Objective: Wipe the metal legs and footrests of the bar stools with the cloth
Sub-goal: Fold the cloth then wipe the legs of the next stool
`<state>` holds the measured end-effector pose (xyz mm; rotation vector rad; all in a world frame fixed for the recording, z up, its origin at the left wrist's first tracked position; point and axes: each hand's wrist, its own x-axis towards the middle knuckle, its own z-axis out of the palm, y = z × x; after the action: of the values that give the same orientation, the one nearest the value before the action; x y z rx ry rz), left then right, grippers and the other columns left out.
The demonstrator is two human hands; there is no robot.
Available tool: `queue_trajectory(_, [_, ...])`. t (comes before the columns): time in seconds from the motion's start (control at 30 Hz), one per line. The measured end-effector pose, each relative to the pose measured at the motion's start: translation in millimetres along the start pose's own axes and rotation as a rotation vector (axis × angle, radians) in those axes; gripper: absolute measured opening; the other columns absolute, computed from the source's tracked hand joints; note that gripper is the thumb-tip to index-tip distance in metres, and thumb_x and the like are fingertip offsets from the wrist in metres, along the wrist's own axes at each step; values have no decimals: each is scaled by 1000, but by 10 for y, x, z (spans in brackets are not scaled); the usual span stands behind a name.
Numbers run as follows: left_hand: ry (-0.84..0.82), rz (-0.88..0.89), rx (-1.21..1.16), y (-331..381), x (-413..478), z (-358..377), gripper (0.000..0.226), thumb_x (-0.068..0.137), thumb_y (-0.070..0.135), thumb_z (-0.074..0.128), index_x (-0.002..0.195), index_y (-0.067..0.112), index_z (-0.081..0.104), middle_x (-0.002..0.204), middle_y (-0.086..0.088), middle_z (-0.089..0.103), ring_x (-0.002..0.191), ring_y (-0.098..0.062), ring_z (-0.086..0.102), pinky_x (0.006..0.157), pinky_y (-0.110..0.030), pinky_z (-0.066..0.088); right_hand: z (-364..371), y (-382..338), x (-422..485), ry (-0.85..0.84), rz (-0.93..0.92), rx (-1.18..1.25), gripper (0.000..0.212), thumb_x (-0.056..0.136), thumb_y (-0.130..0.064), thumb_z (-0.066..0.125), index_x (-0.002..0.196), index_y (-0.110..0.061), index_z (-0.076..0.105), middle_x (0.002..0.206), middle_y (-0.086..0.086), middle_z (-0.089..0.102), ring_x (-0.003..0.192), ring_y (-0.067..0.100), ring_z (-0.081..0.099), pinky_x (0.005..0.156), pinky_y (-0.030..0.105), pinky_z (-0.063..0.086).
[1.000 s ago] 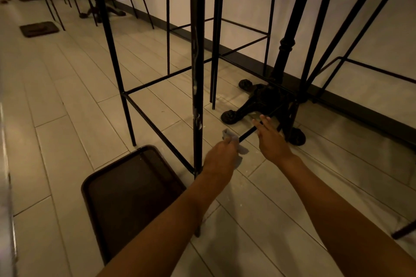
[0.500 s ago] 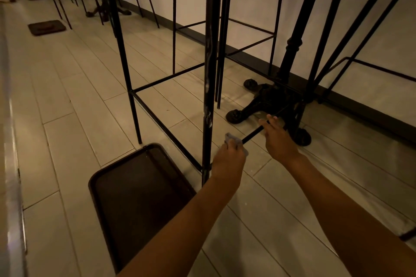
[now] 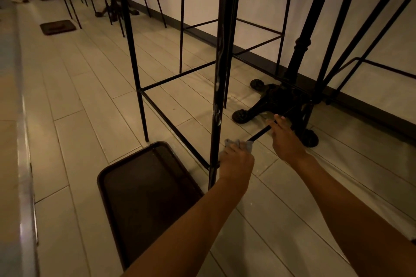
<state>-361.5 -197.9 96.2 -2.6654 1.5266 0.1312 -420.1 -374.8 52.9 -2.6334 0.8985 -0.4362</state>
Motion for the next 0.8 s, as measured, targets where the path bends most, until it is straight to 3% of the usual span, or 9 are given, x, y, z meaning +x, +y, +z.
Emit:
queue_trajectory(0.33, [-83,-123,64,48,-85,-21,58,97,0,37,140,-13,1,142,-43,16,127,-52,31,106,-52,33,-27,-28,-1,-25,13,12,45,95,2,35,139,-3,32,152,18,19,143,32,8,114,42,19])
queue_trajectory(0.53, [-35,-144,42,48,-107,59,55,99,3,32,141,-12,0,142,-42,17,126,-53,32,105,-50,36,-24,-121,-26,2,44,-66,42,96,-4,32,138,-2,32,152,20,19,142,34,9,113,43,22])
queue_trajectory(0.8, [-31,-174,46,84,-84,60,56,97,-3,33,140,-13,-1,143,-42,15,128,-55,28,104,-52,33,-25,-283,-6,-55,147,52,52,99,-33,28,142,-4,24,155,15,11,144,27,2,116,37,5])
